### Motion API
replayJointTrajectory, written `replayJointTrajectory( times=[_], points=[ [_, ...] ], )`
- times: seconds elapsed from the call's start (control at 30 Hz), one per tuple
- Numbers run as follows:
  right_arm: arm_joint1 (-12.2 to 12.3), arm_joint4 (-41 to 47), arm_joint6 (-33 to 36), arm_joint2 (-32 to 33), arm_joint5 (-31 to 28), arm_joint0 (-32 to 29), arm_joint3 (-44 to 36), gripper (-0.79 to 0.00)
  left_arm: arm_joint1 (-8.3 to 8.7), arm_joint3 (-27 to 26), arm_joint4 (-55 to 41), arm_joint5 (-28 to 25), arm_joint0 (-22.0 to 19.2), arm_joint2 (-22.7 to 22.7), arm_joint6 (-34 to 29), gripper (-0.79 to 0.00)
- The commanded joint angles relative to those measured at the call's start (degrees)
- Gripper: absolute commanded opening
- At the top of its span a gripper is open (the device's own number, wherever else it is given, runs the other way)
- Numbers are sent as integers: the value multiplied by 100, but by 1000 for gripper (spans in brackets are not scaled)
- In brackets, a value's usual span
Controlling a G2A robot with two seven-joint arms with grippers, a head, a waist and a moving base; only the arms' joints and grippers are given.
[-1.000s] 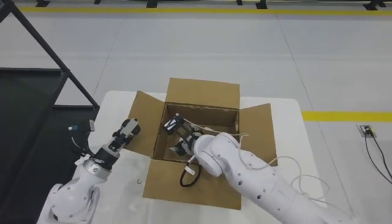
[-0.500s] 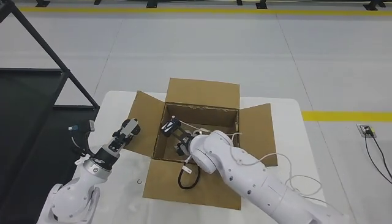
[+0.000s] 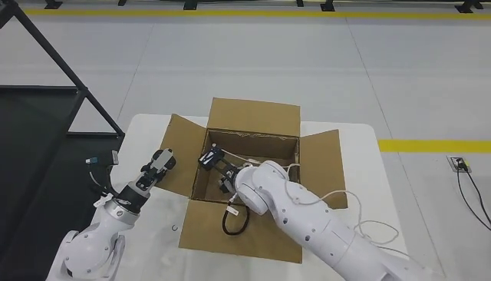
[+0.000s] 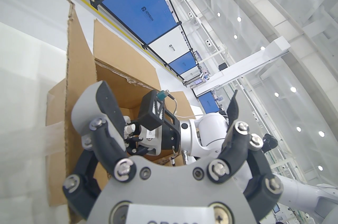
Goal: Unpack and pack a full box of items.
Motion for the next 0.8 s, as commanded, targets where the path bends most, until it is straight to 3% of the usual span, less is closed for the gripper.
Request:
replayJointTrajectory(
  times=[0.0,0.23,0.5,0.77],
  points=[
    [38,-115,44,99,33,-61,-200,-785,0,0,0,0,0,0,0,0],
    [342,-888,497,684,273,-599,-1526,-785,0,0,0,0,0,0,0,0],
    [770,-2000,876,1568,191,-1926,-3677,-785,0,0,0,0,0,0,0,0],
    [796,-2059,908,1639,176,-2036,-3821,-785,0,0,0,0,0,0,0,0]
  ],
)
